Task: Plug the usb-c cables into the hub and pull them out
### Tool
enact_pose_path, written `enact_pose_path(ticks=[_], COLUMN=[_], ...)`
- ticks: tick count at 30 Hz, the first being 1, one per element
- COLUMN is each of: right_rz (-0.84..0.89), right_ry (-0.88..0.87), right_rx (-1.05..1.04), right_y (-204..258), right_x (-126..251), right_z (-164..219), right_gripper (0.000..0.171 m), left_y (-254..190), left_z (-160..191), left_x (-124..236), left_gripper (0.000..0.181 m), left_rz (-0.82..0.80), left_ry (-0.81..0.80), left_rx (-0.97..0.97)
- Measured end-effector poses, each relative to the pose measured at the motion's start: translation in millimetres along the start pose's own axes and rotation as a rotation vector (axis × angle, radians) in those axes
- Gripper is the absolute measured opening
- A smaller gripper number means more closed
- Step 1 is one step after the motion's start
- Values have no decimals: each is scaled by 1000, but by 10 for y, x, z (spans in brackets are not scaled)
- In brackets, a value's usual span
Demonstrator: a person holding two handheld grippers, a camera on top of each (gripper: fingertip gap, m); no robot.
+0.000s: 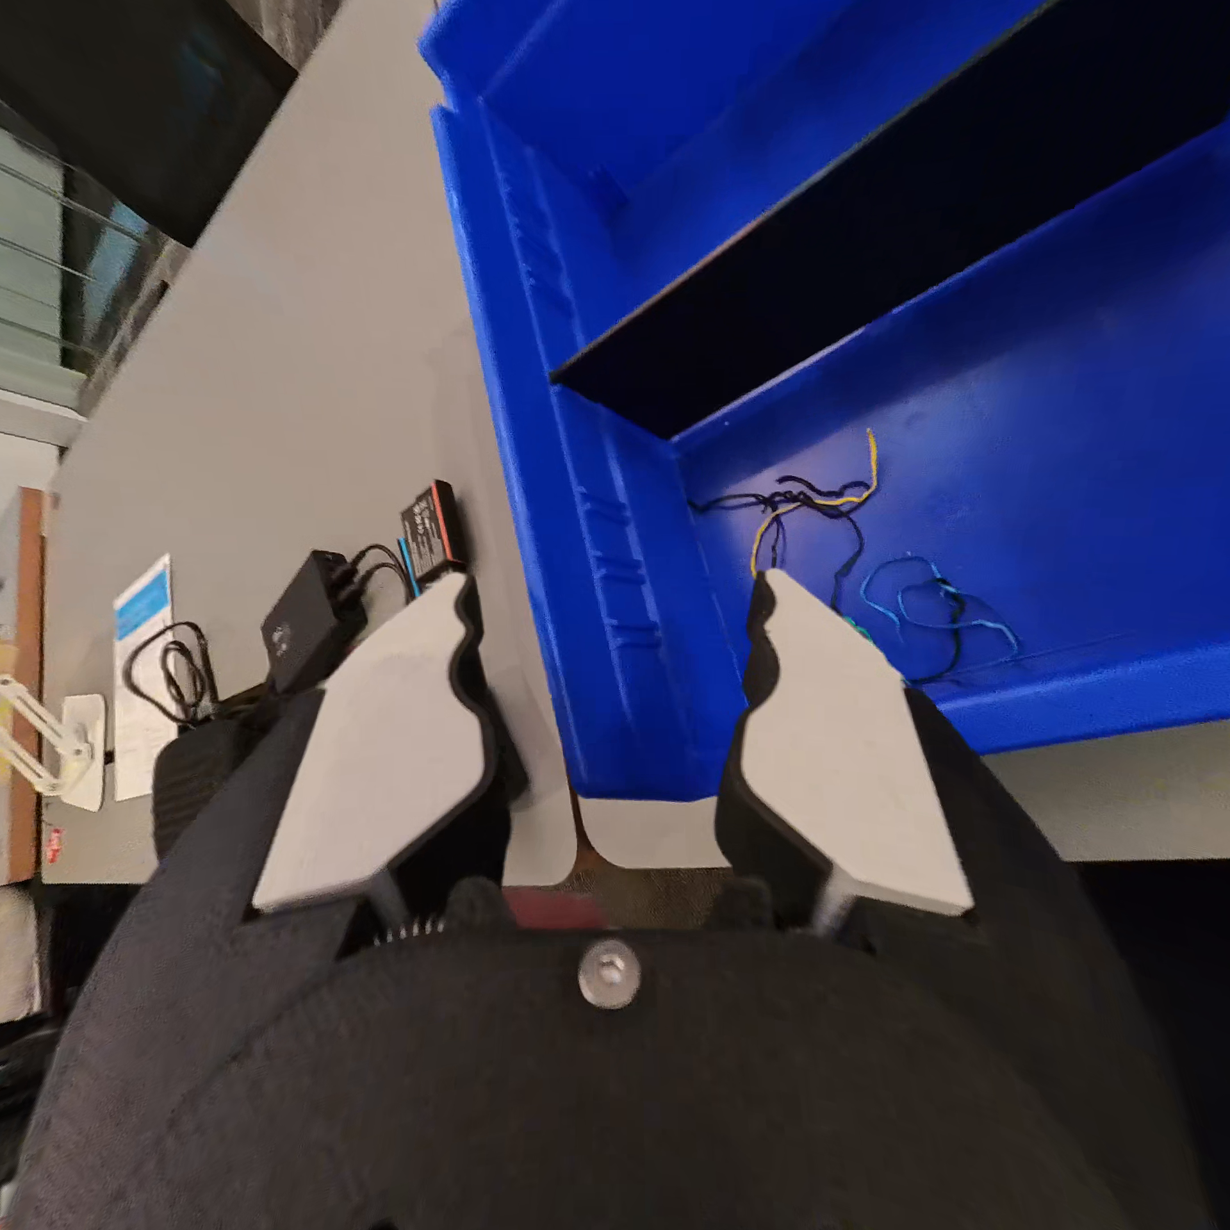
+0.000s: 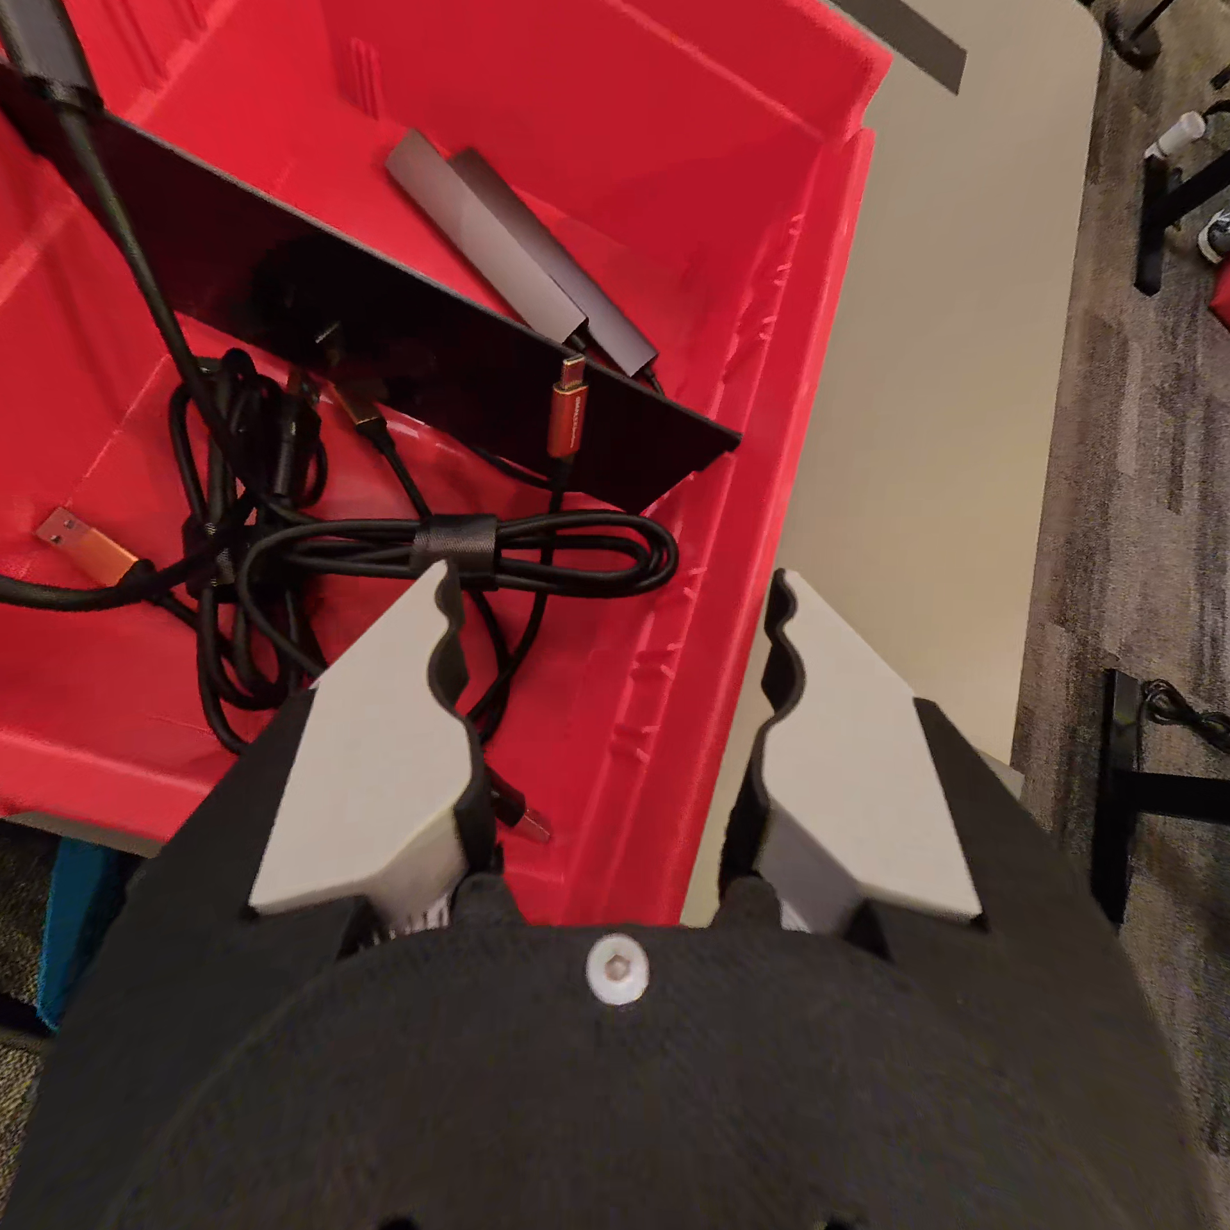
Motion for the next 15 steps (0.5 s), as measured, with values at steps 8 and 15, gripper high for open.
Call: enact_pose_path(ticks=[8,15], right_rz=[-19,-118], right_ry=[-19,-78], right_rx=[-47,-151], right_y=[-88,-69], right_x=[-44,-43], right_z=[-22,-42], right_gripper=[49,30], left_y=[-3,89], left_z=[74,188], left_x=[-200,-316], left_gripper=[53,50], left_rz=[37,103], left_ry=[-29,-56], left_rx=[117,286])
Point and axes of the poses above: each gripper's, where its closed fingertips meet, x back along the fingers, z out of its underside, y = z × x across the jaws, the point moved 2 cm from there along x, back along the fingers, and after that the axes turned 11 degrees about -x, right-handed, at the moved point
